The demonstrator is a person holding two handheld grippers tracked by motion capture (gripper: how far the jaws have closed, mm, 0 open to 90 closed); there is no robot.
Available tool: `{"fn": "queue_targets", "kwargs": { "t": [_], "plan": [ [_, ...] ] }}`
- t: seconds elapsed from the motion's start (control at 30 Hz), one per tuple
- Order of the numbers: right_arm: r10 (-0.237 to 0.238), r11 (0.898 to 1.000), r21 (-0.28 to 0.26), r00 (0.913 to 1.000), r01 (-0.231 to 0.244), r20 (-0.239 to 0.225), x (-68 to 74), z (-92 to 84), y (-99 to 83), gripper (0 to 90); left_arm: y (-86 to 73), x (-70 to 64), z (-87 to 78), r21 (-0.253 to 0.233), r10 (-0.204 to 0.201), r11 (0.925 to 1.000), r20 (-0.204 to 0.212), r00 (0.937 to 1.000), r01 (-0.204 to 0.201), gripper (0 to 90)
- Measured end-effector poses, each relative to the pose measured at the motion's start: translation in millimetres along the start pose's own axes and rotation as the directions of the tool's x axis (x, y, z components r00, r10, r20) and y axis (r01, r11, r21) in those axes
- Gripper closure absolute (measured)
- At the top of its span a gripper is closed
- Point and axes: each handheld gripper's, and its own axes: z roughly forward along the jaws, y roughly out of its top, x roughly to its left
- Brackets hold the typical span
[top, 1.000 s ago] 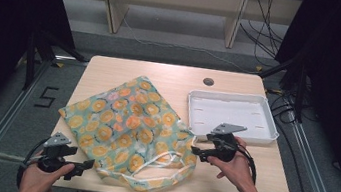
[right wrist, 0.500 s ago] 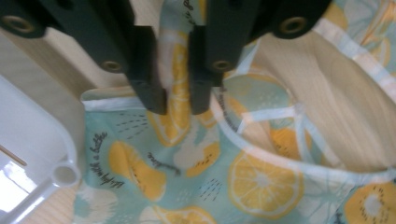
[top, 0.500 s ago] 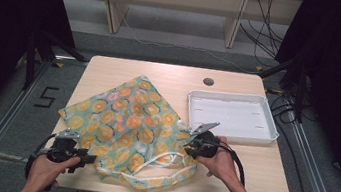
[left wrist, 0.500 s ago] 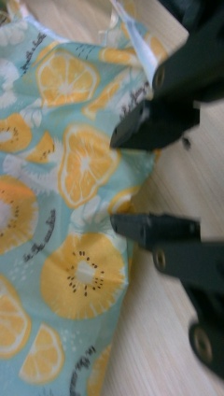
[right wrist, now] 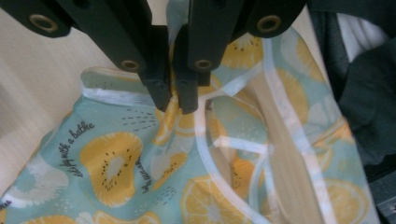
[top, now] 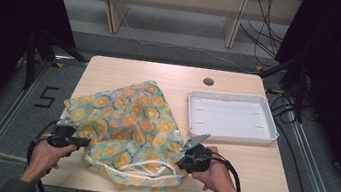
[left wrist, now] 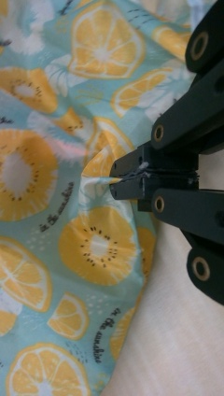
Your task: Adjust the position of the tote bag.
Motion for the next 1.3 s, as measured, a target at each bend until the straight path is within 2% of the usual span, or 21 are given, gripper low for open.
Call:
{"fn": "queue_targets", "kwargs": {
  "t": [0.13, 0.3, 0.33, 0.43, 0.5, 0.53, 0.57, 0.6, 0.63, 0.7, 0.73, 0.77, 0.8, 0.83, 0.87, 0.97, 1.13, 1.17, 1.23, 1.27, 1.3],
  "plan": [
    [-0.01, 1.0, 0.012, 0.9997, 0.01, -0.024, 10.2, 0.4, -1.2, 87.7, 11.3, 5.6, 8.6, -0.007, 0.025, 0.9997, -0.004, 0.9997, -0.025, 88.4],
    [-0.009, 1.0, 0.029, 0.9976, 0.011, -0.069, 22.6, 6.0, -2.5, 85.1, 18.6, 10.8, 17.3, -0.004, -0.001, 1.0, -0.007, 1.0, 0.001, 88.3],
    [-0.032, 0.999, 0.023, 0.9968, 0.034, -0.074, 23.9, 7.7, -2.1, 83.0, 19.2, 12.4, 17.8, 0.002, -0.005, 1.0, -0.013, 0.9999, 0.005, 88.2],
    [-0.001, 1.0, -0.009, 0.9967, 0.0, -0.082, 25.9, 4.8, 2.5, 66.0, 18.1, 16.7, 15.4, -0.009, -0.015, 0.9999, -0.018, 0.9997, 0.015, 87.6],
    [0.023, 0.996, -0.085, 0.9969, -0.029, -0.075, 15.6, -5.1, 8.2, 55.0, 17.2, 18.9, 12.3, -0.009, -0.009, 0.9999, -0.018, 0.9998, 0.009, 87.2],
    [0.056, 0.992, -0.111, 0.9959, -0.064, -0.07, 12.9, -7.8, 10.2, 51.8, 16.4, 17.8, 10.8, -0.013, -0.024, 0.9996, -0.026, 0.9994, 0.024, 87.2],
    [0.082, 0.985, -0.147, 0.9956, -0.088, -0.046, 3.7, -11.8, 13.4, 51.1, 16.6, 19.0, 9.9, -0.014, -0.008, 0.9999, -0.028, 0.9996, 0.008, 87.2],
    [0.099, 0.981, -0.162, 0.9947, -0.103, -0.029, -1.1, -12.6, 15.1, 50.0, 16.3, 17.9, 9.3, -0.017, -0.026, 0.9995, -0.021, 0.9994, 0.026, 87.2],
    [0.113, 0.978, -0.175, 0.9935, -0.111, 0.004, -8.9, -12.5, 17.6, 48.5, 16.5, 18.3, 7.9, -0.012, -0.007, 0.9999, -0.024, 0.9997, 0.006, 87.4],
    [0.182, 0.97, -0.172, 0.9822, -0.171, 0.048, -25.8, -9.3, 21.8, 46.5, 14.9, 14.9, 5.5, -0.017, -0.008, 0.9998, -0.026, 0.9996, 0.007, 87.6],
    [0.182, 0.97, -0.172, 0.9822, -0.171, 0.048, -25.8, -9.3, 21.8, 46.5, 14.9, 14.9, 5.5, -0.017, -0.008, 0.9998, -0.026, 0.9996, 0.007, 87.8],
    [0.221, 0.963, -0.169, 0.9738, -0.209, 0.054, -33.5, -4.4, 23.8, 46.4, 13.8, 14.7, 2.8, -0.012, 0.013, 0.9998, -0.033, 0.9994, -0.013, 87.8],
    [0.249, 0.962, -0.137, 0.9647, -0.236, 0.085, -46.7, 10.0, 28.1, 45.5, 11.9, 15.0, -0.2, -0.013, 0.01, 0.9999, -0.026, 0.9996, -0.01, 87.9],
    [0.247, 0.965, -0.112, 0.9653, -0.237, 0.085, -48.7, 12.7, 30.1, 45.4, 10.9, 15.4, -1.4, -0.024, 0.014, 0.9996, -0.036, 0.9993, -0.015, 87.9],
    [0.257, 0.962, -0.112, 0.963, -0.247, 0.082, -49.6, 17.9, 31.1, 45.5, 9.9, 15.9, -4.0, -0.015, 0.007, 0.9999, -0.038, 0.9993, -0.007, 87.9],
    [0.246, 0.969, -0.052, 0.9646, -0.242, 0.096, -53.2, 29.7, 35.5, 45.6, 7.2, 20.9, -5.2, -0.021, 0.0, 0.9998, -0.044, 0.999, -0.001, 87.9],
    [0.291, 0.957, -0.041, 0.9554, -0.289, 0.053, -59.9, 45.0, 40.3, 48.8, 8.5, 22.7, -1.7, -0.008, -0.007, 0.9999, -0.047, 0.9989, 0.006, 87.8],
    [0.285, 0.958, -0.04, 0.9576, -0.283, 0.043, -61.7, 46.9, 41.3, 53.3, 9.7, 22.7, 0.3, -0.01, -0.008, 0.9999, -0.042, 0.9991, 0.007, 87.7],
    [0.273, 0.962, -0.044, 0.9617, -0.271, 0.03, -67.3, 50.8, 41.5, 71.0, 12.2, 21.7, 6.7, -0.033, -0.014, 0.9994, -0.044, 0.9989, 0.013, 87.8],
    [0.269, 0.963, -0.042, 0.9631, -0.268, 0.014, -69.6, 52.4, 41.5, 80.5, 14.5, 23.1, 6.8, 0.0, -0.003, 1.0, -0.032, 0.9995, 0.003, 87.8],
    [0.279, 0.96, -0.037, 0.9603, -0.278, 0.006, -69.9, 53.1, 41.4, 85.8, 15.9, 22.4, 10.2, -0.013, -0.008, 0.9999, -0.037, 0.9993, 0.008, 87.9]
  ]
}}
